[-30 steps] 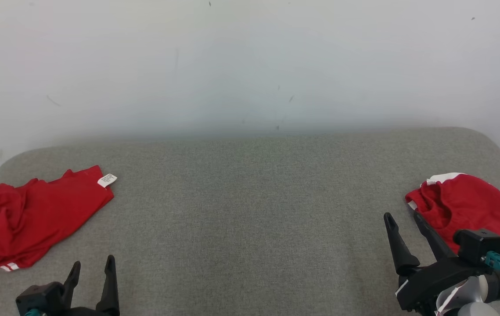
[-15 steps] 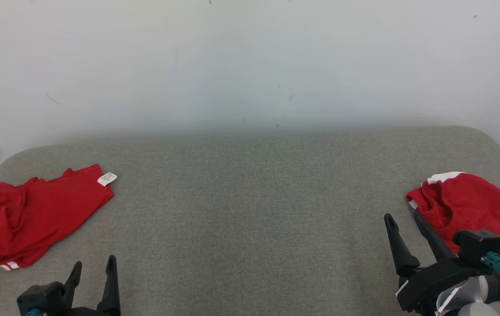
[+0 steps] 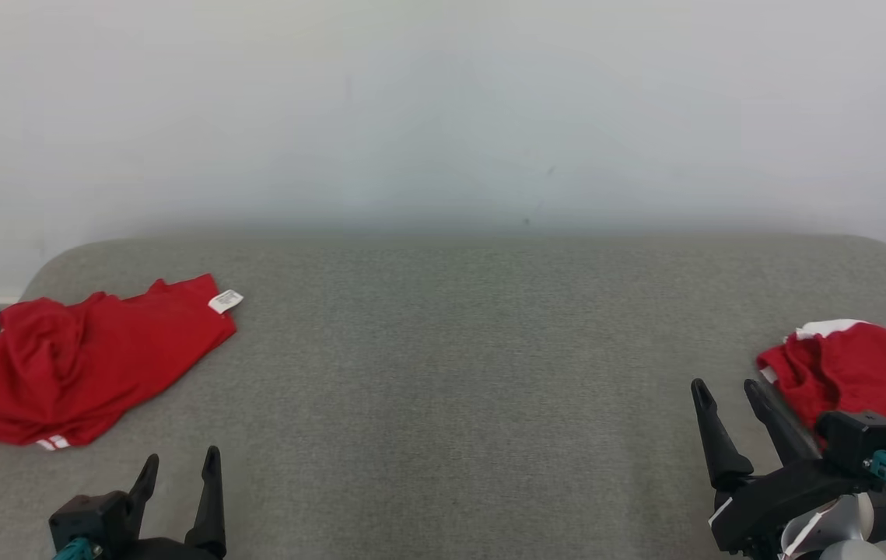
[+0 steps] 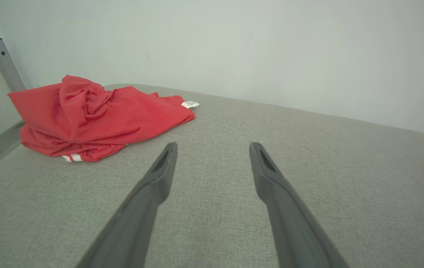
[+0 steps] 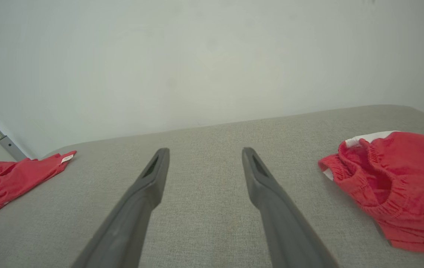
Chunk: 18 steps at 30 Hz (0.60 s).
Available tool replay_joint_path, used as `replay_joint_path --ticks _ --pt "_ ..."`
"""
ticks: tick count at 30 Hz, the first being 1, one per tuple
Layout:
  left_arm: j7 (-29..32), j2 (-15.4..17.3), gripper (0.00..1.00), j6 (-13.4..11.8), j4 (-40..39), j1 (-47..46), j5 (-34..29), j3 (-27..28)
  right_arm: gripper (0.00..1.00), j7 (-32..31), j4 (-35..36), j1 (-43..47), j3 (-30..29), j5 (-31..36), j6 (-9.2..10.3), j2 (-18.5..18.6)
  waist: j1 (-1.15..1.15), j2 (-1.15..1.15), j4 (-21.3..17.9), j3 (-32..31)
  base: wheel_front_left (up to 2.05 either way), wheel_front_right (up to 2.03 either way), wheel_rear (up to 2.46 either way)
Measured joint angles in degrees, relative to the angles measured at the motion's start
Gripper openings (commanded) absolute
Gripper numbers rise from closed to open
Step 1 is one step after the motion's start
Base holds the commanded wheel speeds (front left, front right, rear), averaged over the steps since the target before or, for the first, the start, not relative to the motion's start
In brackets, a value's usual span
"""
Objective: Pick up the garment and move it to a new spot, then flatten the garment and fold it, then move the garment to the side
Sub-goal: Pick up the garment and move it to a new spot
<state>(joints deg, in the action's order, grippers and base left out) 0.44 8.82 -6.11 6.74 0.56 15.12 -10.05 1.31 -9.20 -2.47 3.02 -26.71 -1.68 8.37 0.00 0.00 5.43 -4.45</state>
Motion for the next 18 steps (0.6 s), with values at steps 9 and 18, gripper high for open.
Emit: replay_joint_path --ticks 9,18 --pt "0.0 0.4 1.0 -0.3 -0.1 0.0 -1.0 0.0 1.0 0.2 0.0 0.6 0.1 -0.4 0.14 -0.5 0.0 0.0 5.3 0.4 0.0 0.0 0.0" --pt "0.6 0.8 1.0 -0.4 -0.2 -0.2 -2.7 0.2 1.0 0.6 -0.6 0.7 0.7 -0.4 0.14 -1.2 0.0 0.0 13.1 0.7 0.0 0.0 0.0"
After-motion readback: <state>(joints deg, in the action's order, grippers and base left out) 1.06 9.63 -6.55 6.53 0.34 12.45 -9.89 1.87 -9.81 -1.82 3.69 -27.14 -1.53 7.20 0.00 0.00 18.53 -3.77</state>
